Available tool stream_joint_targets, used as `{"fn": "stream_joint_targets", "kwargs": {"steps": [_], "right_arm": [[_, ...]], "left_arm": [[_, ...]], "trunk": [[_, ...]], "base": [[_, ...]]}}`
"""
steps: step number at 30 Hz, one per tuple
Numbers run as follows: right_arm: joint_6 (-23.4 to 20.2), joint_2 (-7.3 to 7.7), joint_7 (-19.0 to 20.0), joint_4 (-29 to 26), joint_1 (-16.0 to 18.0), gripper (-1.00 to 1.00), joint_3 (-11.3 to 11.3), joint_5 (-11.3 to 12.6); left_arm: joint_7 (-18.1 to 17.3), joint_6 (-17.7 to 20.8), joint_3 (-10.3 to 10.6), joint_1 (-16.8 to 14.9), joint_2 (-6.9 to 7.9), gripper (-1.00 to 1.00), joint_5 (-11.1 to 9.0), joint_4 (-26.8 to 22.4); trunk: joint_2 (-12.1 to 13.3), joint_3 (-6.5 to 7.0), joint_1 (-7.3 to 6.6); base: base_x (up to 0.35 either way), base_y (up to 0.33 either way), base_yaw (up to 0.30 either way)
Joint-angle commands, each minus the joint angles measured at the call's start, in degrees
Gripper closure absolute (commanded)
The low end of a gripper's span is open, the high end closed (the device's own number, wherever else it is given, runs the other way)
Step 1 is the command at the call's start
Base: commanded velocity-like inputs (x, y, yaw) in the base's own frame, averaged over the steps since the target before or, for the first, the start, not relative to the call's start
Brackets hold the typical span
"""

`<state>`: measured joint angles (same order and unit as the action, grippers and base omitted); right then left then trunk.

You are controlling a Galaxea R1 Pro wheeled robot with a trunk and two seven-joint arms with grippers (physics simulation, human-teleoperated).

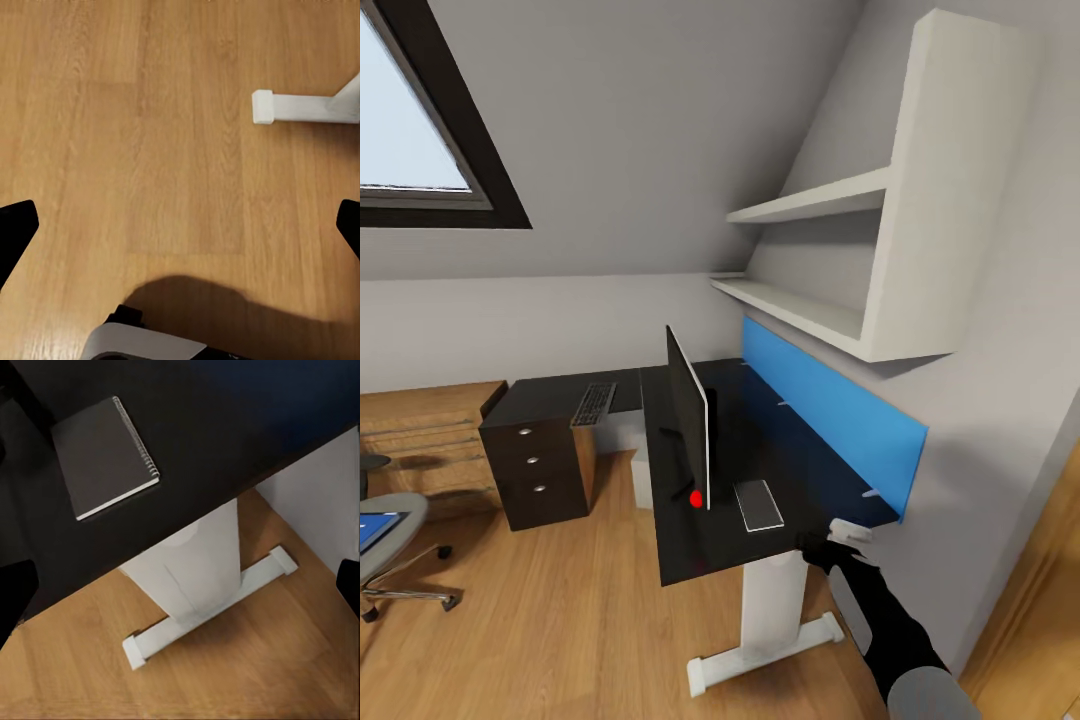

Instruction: In the bedroom, organize the workspace by keeping the computer under the desk, ensuring the monitor is on the desk, placing the keyboard on the desk next to the monitor, placing the mouse on the desk next to the keyboard, moving the folder from the swivel chair onto the desk next to the mouse, stacking the notebook on top of the folder with the pen on top of the notebook, and positioning the swivel chair next to the desk.

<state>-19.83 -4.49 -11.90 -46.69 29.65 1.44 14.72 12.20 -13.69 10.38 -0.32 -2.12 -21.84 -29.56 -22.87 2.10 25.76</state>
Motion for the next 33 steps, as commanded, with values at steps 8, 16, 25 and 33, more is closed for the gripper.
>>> {"fn": "stream_joint_targets", "kwargs": {"steps": [8,16,25,33], "right_arm": [[-0.79,1.32,1.75,-1.3,0.4,-1.0,0.21,0.56],[-0.78,1.15,2.56,-1.4,0.38,-1.0,0.14,0.28],[-0.44,1.32,2.6,-0.42,0.33,-1.0,-4.95,0.14],[6.99,1.46,2.46,9.67,0.61,-1.0,-12.56,-0.14]], "left_arm": [[0.54,-0.27,0.54,-0.03,0.1,-1.0,-0.56,0.12],[0.51,-0.29,0.52,-0.03,0.1,-1.0,-0.57,0.2],[0.54,-0.29,0.45,-0.03,0.58,-1.0,-0.62,0.2],[-0.02,-0.36,-7.43,-0.03,1.84,-1.0,-2.92,0.09]], "trunk": [[-0.05,-0.03,0.02],[-0.05,-0.03,0.02],[-0.05,-0.03,0.02],[-0.05,-0.03,0.02]], "base": [[0.126,0.0,0.0],[0.309,0.0,0.0],[0.327,0.0,0.0],[0.328,0.0,0.0]]}}
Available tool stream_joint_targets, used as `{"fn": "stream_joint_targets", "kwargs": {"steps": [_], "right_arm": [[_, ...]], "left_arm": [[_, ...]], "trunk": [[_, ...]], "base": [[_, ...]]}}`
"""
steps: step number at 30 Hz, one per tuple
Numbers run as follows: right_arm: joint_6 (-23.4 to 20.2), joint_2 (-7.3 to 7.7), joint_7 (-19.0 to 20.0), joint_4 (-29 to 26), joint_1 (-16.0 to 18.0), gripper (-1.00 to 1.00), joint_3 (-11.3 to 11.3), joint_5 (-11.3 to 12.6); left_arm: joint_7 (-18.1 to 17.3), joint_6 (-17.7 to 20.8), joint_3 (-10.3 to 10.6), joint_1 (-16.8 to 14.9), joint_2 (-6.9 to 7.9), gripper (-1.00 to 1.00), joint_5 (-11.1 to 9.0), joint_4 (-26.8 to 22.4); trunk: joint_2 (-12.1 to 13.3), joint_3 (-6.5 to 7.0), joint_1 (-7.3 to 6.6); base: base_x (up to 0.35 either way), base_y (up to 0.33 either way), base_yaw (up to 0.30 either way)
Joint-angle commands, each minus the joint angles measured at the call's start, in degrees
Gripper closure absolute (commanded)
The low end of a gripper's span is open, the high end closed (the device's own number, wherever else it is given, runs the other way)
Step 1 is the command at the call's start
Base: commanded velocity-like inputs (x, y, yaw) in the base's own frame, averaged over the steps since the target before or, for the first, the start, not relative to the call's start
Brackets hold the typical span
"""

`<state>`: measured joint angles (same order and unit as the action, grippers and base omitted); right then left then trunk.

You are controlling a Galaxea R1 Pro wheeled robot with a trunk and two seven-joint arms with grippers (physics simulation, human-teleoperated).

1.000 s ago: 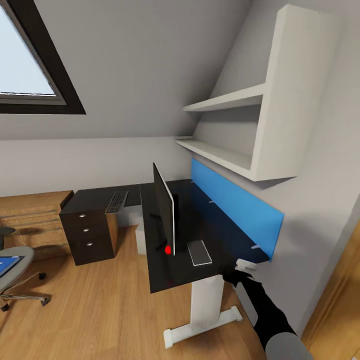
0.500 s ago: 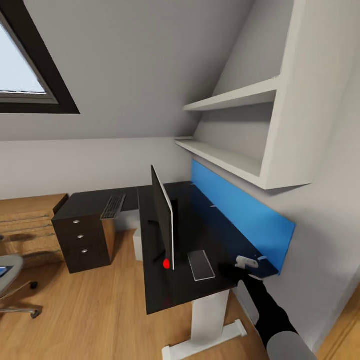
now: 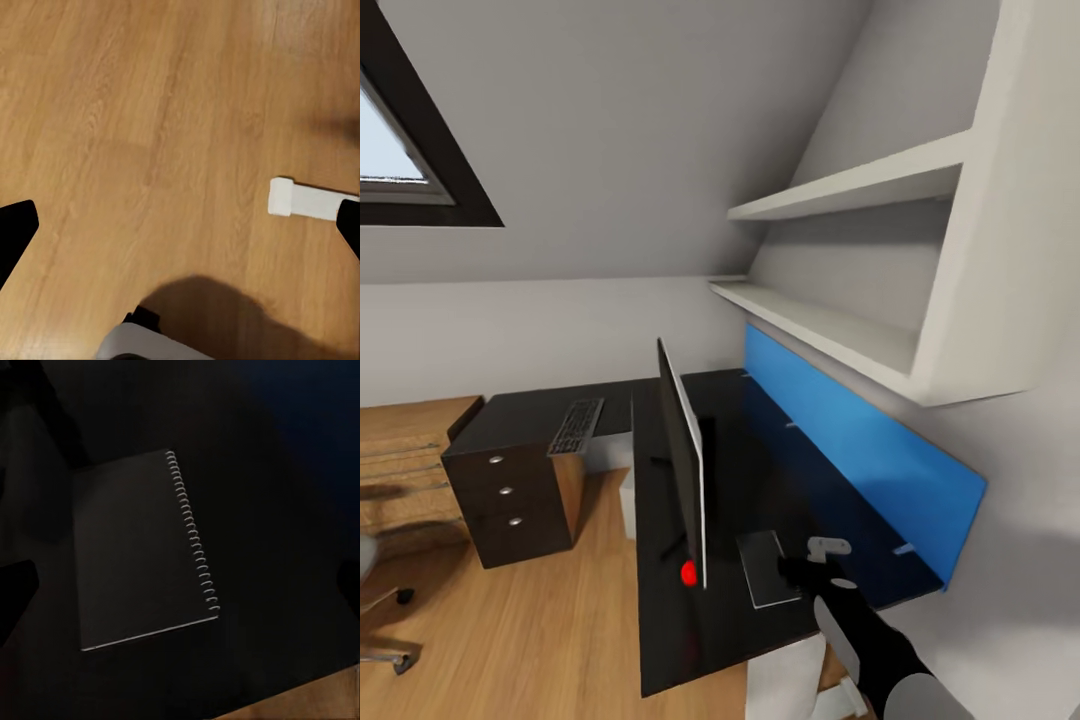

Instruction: In the bedroom, organize the workspace by keeping the computer under the desk, ensuring the monitor is on the desk, placing the keyboard on the desk next to the monitor, placing the mouse on the desk next to the keyboard, moving the folder from the swivel chair onto the desk next to the mouse, stacking the notebook on top of the folder with the pen on top of the notebook, and positioning the swivel chair next to the desk.

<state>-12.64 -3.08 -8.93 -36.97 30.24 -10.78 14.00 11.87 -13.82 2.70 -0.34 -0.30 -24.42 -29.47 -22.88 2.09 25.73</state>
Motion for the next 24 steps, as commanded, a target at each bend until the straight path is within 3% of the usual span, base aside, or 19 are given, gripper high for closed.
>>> {"fn": "stream_joint_targets", "kwargs": {"steps": [1,11,14,16,17,18,24], "right_arm": [[0.07,0.06,-0.53,0.55,0.07,-1.0,-0.38,0.45],[4.66,-0.04,-0.72,7.74,1.35,-1.0,-0.47,-3.51],[4.82,-0.06,-0.73,8.2,1.46,-1.0,-0.47,-3.7],[4.92,-0.13,-0.73,8.48,1.53,-1.0,-0.47,-3.81],[4.96,-0.16,-0.74,8.64,1.56,-1.0,-0.47,-3.86],[4.97,-0.13,-0.74,8.69,1.56,-1.0,-0.49,-3.87],[4.99,-0.09,-0.74,8.75,1.57,-1.0,-0.52,-3.89]], "left_arm": [[0.27,-0.23,-0.36,-0.01,0.08,-1.0,-0.41,0.0],[0.16,-0.24,-3.2,-0.01,0.63,-1.0,-0.75,-0.14],[0.17,-0.24,-4.23,-0.01,0.94,-1.0,-0.82,-0.19],[0.17,-0.2,-6.56,-0.01,1.22,-1.0,-0.86,-0.22],[0.01,-0.13,-8.78,-0.01,1.35,-1.0,-0.83,-0.24],[-0.44,-0.11,-9.41,-0.01,1.39,-1.0,-0.82,-0.26],[-2.17,0.03,-10.41,-0.01,1.42,-1.0,-0.81,-0.3]], "trunk": [[-0.04,-0.02,0.05],[-0.04,-0.02,0.05],[-0.04,-0.02,0.05],[-0.04,-0.02,0.05],[-0.04,-0.02,0.05],[-0.04,-0.02,0.05],[-0.04,-0.02,0.05]], "base": [[0.327,0.0,0.0],[0.327,0.0,0.0],[0.326,0.0,0.0],[0.316,0.0,0.0],[0.305,0.0,0.0],[0.308,0.0,0.0],[0.308,0.0,0.0]]}}
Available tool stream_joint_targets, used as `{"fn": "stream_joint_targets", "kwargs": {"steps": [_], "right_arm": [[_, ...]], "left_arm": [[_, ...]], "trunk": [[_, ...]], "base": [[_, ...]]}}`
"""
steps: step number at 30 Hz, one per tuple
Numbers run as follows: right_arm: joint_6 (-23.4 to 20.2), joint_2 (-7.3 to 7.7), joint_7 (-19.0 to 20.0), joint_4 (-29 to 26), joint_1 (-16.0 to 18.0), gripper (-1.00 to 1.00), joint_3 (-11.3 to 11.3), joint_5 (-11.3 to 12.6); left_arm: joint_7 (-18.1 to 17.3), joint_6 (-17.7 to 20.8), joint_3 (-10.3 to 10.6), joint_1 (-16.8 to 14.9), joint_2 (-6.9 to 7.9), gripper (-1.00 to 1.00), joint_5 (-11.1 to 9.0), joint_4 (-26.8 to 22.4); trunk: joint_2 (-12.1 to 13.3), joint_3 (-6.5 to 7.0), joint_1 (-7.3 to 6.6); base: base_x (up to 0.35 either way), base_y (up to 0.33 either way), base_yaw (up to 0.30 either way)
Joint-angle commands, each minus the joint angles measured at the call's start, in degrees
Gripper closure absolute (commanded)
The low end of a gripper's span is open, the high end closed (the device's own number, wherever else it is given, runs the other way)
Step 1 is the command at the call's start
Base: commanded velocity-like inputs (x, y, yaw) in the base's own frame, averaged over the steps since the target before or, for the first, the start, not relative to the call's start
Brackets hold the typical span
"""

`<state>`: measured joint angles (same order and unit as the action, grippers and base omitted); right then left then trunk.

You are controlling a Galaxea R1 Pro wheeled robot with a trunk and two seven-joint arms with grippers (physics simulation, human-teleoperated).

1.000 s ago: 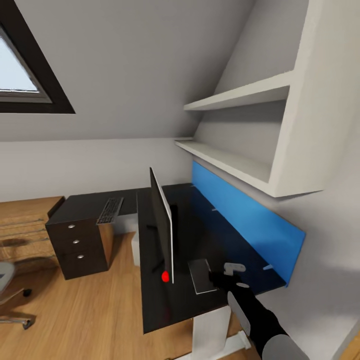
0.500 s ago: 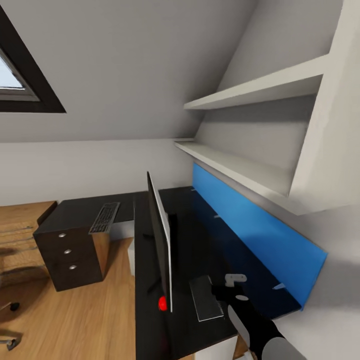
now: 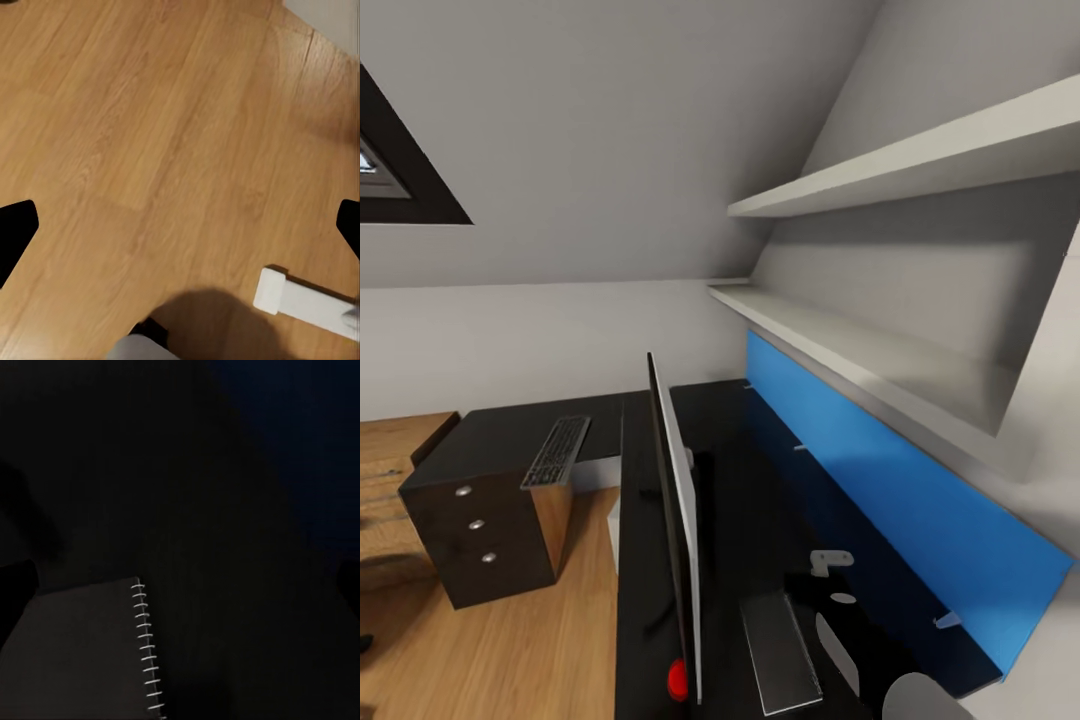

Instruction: In the bedroom, organize the workspace by keeping the computer under the desk, ensuring the monitor is on the desk, placing the keyboard on the desk next to the monitor, placing the mouse on the desk next to the keyboard, moving the folder from the swivel chair onto the desk next to the mouse, stacking the notebook on top of the folder with the pen on top of the notebook, and positioning the swivel chair next to the desk.

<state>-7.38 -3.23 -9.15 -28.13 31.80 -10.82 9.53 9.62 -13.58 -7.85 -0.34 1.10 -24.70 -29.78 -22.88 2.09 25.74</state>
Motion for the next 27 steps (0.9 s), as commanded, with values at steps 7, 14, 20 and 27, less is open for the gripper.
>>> {"fn": "stream_joint_targets", "kwargs": {"steps": [7,14,20,27], "right_arm": [[-0.27,0.06,-0.52,-0.08,0.01,-1.0,-0.51,0.56],[-0.27,-0.03,-0.52,0.12,0.01,-1.0,-0.55,0.43],[0.36,-0.25,-0.47,0.55,0.01,-1.0,-0.78,-1.1],[1.52,-0.38,-0.5,0.61,0.01,-1.0,-1.63,-1.49]], "left_arm": [[-0.34,0.0,-0.07,-0.01,-0.1,-1.0,-0.53,-1.99],[-0.31,0.33,-0.16,-0.01,-0.19,-1.0,-0.63,-4.07],[-0.31,3.63,-1.39,-0.01,0.02,-1.0,-2.43,-4.41],[-0.31,5.97,-1.69,-0.01,0.4,-1.0,-2.77,-4.48]], "trunk": [[-0.04,-0.02,0.05],[-0.44,-0.2,0.26],[-2.85,-1.28,1.58],[-5.65,-2.53,3.12]], "base": [[0.09,0.0,0.0],[0.008,0.0,0.0],[0.0,0.0,0.0],[0.0,0.0,0.0]]}}
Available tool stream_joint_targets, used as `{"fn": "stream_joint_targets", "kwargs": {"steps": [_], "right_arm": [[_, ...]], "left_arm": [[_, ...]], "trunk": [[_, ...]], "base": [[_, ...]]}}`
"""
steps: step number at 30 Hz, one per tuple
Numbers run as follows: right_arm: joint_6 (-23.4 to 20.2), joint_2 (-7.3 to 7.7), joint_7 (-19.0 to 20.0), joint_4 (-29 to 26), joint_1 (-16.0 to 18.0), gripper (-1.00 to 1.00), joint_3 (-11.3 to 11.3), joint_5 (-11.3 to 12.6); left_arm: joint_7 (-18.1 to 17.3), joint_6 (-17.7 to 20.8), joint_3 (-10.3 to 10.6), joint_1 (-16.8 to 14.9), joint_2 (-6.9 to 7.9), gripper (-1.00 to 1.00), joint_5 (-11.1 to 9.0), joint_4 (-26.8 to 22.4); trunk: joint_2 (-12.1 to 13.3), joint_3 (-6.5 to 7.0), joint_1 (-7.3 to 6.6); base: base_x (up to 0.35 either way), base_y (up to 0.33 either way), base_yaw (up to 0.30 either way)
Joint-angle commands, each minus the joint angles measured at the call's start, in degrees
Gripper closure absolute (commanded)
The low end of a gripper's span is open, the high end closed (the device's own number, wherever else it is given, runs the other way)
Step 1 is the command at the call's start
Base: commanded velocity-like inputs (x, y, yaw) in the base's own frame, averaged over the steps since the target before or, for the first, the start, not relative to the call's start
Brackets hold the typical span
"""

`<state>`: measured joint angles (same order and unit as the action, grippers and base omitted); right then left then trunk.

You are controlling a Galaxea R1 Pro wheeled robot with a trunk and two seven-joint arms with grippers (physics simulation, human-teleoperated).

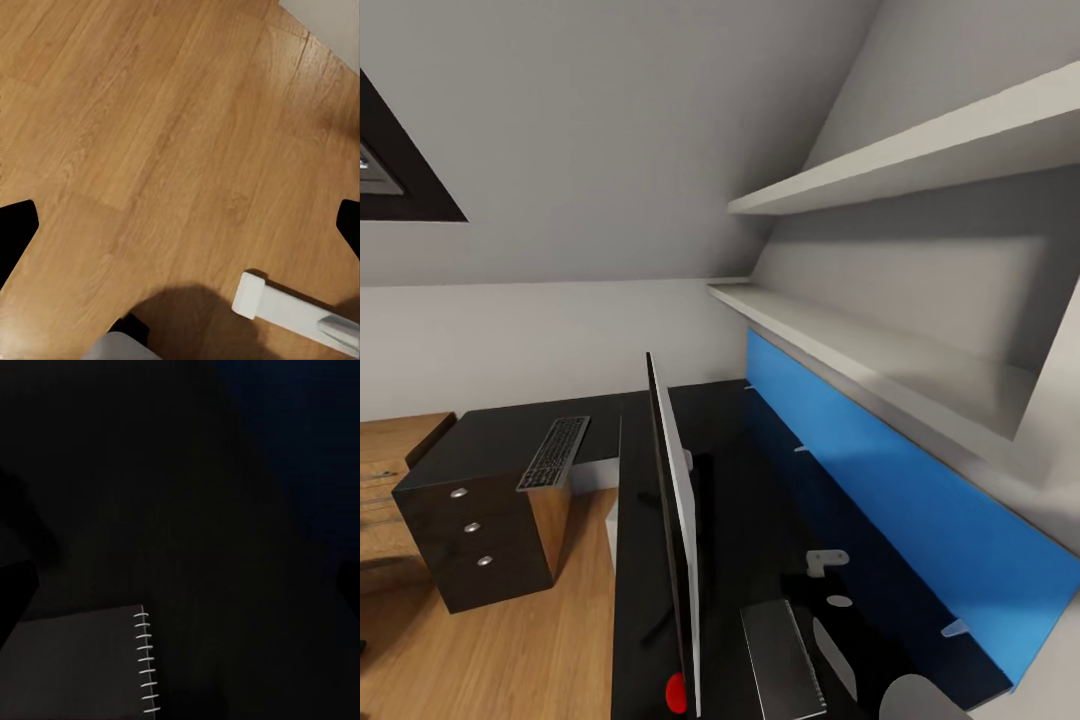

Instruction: In the bedroom, organize the workspace by keeping the computer under the desk, ensuring the monitor is on the desk, placing the keyboard on the desk next to the monitor, placing the mouse on the desk next to the keyboard, moving the folder from the swivel chair onto the desk next to the mouse, stacking the notebook on top of the folder with the pen on top of the notebook, and positioning the swivel chair next to the desk.

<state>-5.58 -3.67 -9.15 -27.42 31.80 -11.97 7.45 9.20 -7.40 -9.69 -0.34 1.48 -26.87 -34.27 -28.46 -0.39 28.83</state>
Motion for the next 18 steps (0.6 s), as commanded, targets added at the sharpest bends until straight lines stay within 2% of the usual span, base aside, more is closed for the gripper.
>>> {"fn": "stream_joint_targets", "kwargs": {"steps": [1,4,8,9,12,13,17,18], "right_arm": [[-0.23,0.06,-0.51,-0.09,0.02,-1.0,-0.57,0.58],[-0.17,0.06,-0.52,-0.09,0.02,-1.0,-0.64,0.56],[-0.15,0.06,-0.52,-0.09,0.02,-1.0,-0.67,0.55],[-0.14,0.06,-0.52,-0.09,0.02,-1.0,-0.68,0.55],[-0.14,0.06,-0.52,-0.09,0.02,-1.0,-0.68,0.55],[-0.14,0.06,-0.54,-0.09,0.02,-1.0,-0.68,0.55],[-0.14,0.06,-0.59,-0.09,0.02,-1.0,-0.68,0.55],[-0.15,0.06,-0.61,-0.09,0.02,-1.0,-0.68,0.55]], "left_arm": [[0.1,0.06,0.14,-0.01,0.22,-1.0,-0.62,0.0],[0.01,1.68,0.12,-0.01,0.8,-1.0,-0.64,-0.1],[-2.43,7.15,0.08,-0.01,1.48,-1.0,-0.64,-1.4],[-4.53,9.17,0.03,-0.01,1.99,-1.0,-0.66,-2.18],[-8.93,12.01,0.02,-0.01,3.26,-1.0,-0.66,-3.04],[-12.48,13.43,0.07,-0.01,4.17,-1.0,-0.66,-3.49],[-20.01,15.34,0.09,-0.01,5.52,-1.0,-0.54,-4.14],[-20.87,15.52,0.08,-0.01,5.67,-1.0,-0.52,-4.23]], "trunk": [[-0.47,-0.23,0.25],[-1.68,-0.77,0.9],[-3.28,-1.49,1.78],[-3.68,-1.66,2.0],[-4.88,-2.2,2.66],[-5.29,-2.38,2.88],[-6.89,-3.1,3.76],[-7.29,-3.28,3.98]], "base": [[0.0,0.0,0.0],[0.0,0.0,0.0],[0.0,0.0,0.0],[0.0,0.0,0.0],[0.0,0.0,0.0],[0.0,0.0,0.0],[0.0,0.0,0.0],[0.0,0.0,0.0]]}}
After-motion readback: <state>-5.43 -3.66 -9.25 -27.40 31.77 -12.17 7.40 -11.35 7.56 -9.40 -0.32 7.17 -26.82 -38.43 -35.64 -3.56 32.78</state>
